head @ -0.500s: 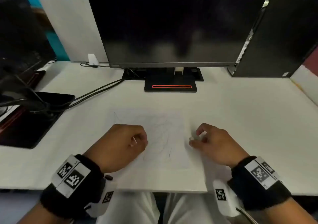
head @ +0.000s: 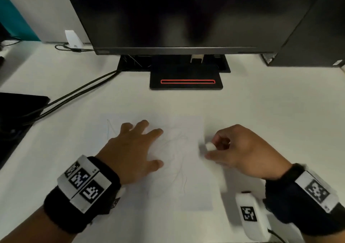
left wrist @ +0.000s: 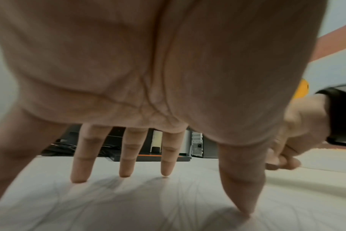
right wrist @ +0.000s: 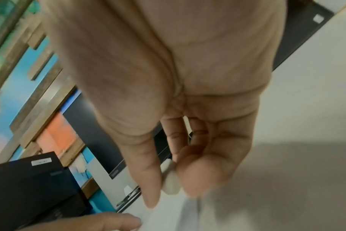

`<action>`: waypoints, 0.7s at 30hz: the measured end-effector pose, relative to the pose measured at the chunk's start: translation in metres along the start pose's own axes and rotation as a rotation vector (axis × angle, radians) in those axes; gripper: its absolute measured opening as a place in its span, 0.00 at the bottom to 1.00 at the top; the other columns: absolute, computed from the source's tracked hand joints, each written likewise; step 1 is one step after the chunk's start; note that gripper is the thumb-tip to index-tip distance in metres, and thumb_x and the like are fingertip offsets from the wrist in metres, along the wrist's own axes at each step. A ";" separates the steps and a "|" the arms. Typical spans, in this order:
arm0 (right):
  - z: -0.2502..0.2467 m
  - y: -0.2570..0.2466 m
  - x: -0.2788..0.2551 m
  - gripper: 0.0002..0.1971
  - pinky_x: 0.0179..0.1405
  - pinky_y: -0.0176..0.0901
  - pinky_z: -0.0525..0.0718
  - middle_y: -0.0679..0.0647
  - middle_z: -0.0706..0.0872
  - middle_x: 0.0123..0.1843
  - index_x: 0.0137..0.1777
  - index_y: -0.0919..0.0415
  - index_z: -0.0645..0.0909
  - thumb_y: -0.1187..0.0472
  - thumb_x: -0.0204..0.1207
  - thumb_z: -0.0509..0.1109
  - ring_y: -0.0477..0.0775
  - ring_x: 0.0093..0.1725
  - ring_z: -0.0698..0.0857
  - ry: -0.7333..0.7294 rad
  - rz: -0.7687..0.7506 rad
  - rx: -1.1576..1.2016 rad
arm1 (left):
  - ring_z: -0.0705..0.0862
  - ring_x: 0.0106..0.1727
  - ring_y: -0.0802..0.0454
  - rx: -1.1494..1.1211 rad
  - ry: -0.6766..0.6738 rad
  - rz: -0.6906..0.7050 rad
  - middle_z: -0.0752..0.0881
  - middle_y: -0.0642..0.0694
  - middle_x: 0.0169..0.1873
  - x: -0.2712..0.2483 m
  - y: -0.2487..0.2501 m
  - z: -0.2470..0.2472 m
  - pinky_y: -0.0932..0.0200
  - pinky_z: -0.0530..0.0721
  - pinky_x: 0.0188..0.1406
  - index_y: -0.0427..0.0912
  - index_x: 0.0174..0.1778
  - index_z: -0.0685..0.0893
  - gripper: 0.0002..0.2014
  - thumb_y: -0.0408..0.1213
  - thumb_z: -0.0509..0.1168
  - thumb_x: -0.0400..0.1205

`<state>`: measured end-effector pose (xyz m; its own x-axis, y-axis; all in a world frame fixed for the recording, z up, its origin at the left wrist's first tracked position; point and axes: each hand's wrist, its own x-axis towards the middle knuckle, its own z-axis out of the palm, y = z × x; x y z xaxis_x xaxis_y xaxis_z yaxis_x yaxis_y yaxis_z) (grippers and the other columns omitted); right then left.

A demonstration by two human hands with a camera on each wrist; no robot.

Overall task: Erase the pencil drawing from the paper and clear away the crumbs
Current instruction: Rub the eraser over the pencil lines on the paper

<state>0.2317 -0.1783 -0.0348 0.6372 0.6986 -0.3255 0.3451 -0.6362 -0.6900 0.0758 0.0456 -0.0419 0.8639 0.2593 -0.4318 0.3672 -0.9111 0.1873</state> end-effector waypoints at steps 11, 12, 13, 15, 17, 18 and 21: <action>0.018 -0.027 0.047 0.12 0.29 0.41 0.83 0.52 0.92 0.34 0.44 0.61 0.81 0.53 0.84 0.68 0.43 0.24 0.82 -0.097 0.014 0.067 | 0.62 0.70 0.39 0.117 0.008 -0.081 0.56 0.48 0.75 -0.003 0.027 0.007 0.43 0.86 0.52 0.64 0.82 0.48 0.47 0.74 0.63 0.72; 0.020 -0.028 0.048 0.13 0.30 0.40 0.81 0.52 0.92 0.34 0.43 0.61 0.81 0.52 0.84 0.67 0.40 0.22 0.81 -0.096 0.012 0.040 | 0.63 0.69 0.39 0.119 0.014 -0.092 0.56 0.48 0.74 -0.004 0.030 0.008 0.44 0.86 0.52 0.64 0.82 0.48 0.47 0.74 0.63 0.72; 0.022 -0.028 0.049 0.14 0.31 0.39 0.80 0.50 0.92 0.33 0.42 0.61 0.82 0.51 0.84 0.67 0.38 0.22 0.80 -0.094 0.000 -0.001 | 0.63 0.68 0.39 0.123 0.022 -0.102 0.57 0.47 0.74 -0.005 0.032 0.009 0.44 0.86 0.51 0.63 0.82 0.48 0.47 0.75 0.63 0.72; 0.023 -0.028 0.049 0.18 0.33 0.38 0.79 0.49 0.92 0.33 0.39 0.61 0.83 0.49 0.84 0.66 0.37 0.23 0.79 -0.103 -0.017 -0.090 | 0.64 0.68 0.39 0.126 0.023 -0.121 0.57 0.47 0.75 -0.008 0.037 0.011 0.45 0.86 0.51 0.62 0.82 0.48 0.48 0.75 0.62 0.72; 0.023 -0.027 0.049 0.19 0.33 0.37 0.79 0.50 0.92 0.33 0.38 0.62 0.85 0.49 0.84 0.65 0.38 0.24 0.79 -0.117 -0.007 -0.148 | 0.63 0.68 0.39 0.115 0.014 -0.133 0.56 0.47 0.75 -0.009 0.042 0.013 0.45 0.86 0.52 0.63 0.82 0.47 0.49 0.75 0.63 0.72; 0.022 -0.026 0.050 0.19 0.33 0.37 0.79 0.51 0.92 0.33 0.37 0.63 0.85 0.50 0.84 0.65 0.39 0.25 0.80 -0.112 0.007 -0.170 | 0.62 0.68 0.39 0.109 0.010 -0.135 0.55 0.47 0.75 -0.010 0.044 0.013 0.44 0.86 0.53 0.63 0.83 0.46 0.49 0.75 0.63 0.72; 0.013 -0.023 0.057 0.18 0.37 0.45 0.85 0.55 0.92 0.35 0.38 0.66 0.85 0.53 0.83 0.65 0.50 0.33 0.87 -0.028 0.048 -0.201 | 0.62 0.68 0.39 0.077 0.003 -0.137 0.55 0.47 0.74 -0.008 0.045 0.012 0.45 0.85 0.52 0.64 0.82 0.47 0.50 0.74 0.66 0.70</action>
<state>0.2509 -0.1197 -0.0464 0.6377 0.6731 -0.3745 0.4475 -0.7195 -0.5311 0.0814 -0.0018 -0.0406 0.8083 0.3840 -0.4463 0.4545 -0.8888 0.0583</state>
